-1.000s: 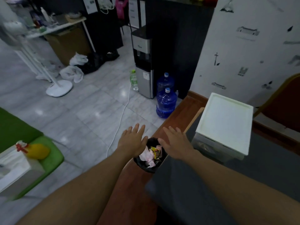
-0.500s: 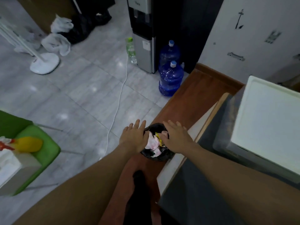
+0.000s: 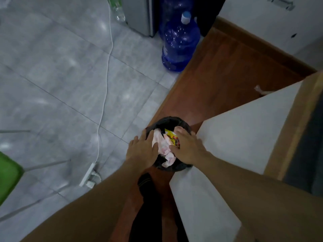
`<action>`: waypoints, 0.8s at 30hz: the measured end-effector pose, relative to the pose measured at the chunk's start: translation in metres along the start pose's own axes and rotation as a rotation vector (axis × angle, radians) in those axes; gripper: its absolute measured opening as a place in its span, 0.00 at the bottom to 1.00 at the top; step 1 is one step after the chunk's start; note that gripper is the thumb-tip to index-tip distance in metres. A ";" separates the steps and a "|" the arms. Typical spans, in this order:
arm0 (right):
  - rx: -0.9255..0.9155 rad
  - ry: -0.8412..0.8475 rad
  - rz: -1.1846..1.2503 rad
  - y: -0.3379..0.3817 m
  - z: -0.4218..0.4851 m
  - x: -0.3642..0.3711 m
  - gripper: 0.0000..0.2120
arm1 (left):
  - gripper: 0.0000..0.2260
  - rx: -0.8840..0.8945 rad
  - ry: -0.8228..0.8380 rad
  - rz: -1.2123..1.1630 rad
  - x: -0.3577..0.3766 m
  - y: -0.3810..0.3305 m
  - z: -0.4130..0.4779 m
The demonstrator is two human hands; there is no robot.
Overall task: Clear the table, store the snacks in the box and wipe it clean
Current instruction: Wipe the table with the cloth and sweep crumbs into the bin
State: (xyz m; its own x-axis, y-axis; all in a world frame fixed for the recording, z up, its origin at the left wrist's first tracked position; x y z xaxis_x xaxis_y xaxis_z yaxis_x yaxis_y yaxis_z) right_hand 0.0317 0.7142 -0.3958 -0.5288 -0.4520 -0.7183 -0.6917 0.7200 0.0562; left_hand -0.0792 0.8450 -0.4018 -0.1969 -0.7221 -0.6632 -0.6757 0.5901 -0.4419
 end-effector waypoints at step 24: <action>-0.098 0.347 -0.173 -0.013 0.156 0.206 0.29 | 0.35 0.087 -0.099 -0.030 0.144 0.108 0.101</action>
State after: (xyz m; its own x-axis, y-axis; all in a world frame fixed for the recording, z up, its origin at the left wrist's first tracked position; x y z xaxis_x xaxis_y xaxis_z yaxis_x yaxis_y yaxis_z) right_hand 0.0082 0.6939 -0.6523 -0.5238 -0.7253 -0.4468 -0.8199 0.5715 0.0334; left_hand -0.1087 0.8412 -0.6061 -0.1036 -0.7034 -0.7032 -0.6156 0.6007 -0.5102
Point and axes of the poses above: each hand's wrist, its own z-axis towards the middle knuckle, its own x-axis out of the palm, y = z × x, the point moved 6 cm from there along z, towards the middle knuckle, and after that the axes turned 14 degrees about -z, right-handed, at the moved point
